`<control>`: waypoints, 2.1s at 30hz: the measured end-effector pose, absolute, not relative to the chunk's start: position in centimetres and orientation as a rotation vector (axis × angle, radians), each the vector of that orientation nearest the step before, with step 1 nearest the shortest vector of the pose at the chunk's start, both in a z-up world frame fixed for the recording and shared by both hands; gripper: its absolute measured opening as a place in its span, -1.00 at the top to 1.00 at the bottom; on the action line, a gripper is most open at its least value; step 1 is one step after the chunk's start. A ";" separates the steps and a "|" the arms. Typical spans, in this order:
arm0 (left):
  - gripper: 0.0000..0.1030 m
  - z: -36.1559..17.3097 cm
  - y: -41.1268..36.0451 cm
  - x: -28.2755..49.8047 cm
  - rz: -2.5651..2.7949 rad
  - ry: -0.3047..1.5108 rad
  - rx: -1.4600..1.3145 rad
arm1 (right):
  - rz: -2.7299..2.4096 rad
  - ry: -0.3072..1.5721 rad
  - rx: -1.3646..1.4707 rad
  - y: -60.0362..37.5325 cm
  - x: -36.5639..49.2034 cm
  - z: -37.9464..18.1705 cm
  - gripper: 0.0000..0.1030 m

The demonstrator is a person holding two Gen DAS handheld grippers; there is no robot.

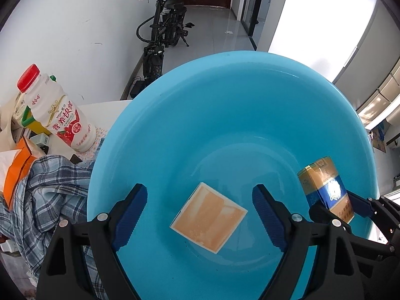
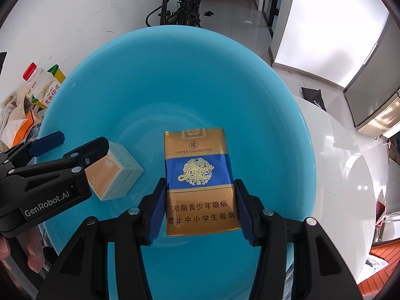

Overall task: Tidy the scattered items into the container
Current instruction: 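Open both tools to drop the soap bar and cigarette pack into the basin, then withdraw both tools from the basin back over the table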

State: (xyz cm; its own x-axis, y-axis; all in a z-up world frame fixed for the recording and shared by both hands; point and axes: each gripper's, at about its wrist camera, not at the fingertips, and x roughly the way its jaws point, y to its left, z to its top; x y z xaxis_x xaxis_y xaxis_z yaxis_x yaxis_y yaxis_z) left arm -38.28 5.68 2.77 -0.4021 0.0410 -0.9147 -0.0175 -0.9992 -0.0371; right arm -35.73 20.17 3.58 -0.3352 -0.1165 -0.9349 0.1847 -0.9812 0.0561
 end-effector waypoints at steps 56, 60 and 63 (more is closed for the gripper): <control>-0.71 6.9 -4.4 -10.9 2.662 0.108 -1.445 | -2.517 0.088 1.243 24.8 -10.4 6.8 -0.41; -0.71 6.8 -3.5 -10.3 2.642 0.141 -1.425 | -2.514 0.074 1.223 24.4 -9.6 6.7 -0.41; -0.71 6.4 -2.7 -9.8 2.627 0.188 -1.419 | -2.541 0.065 1.194 24.2 -9.0 6.6 -0.41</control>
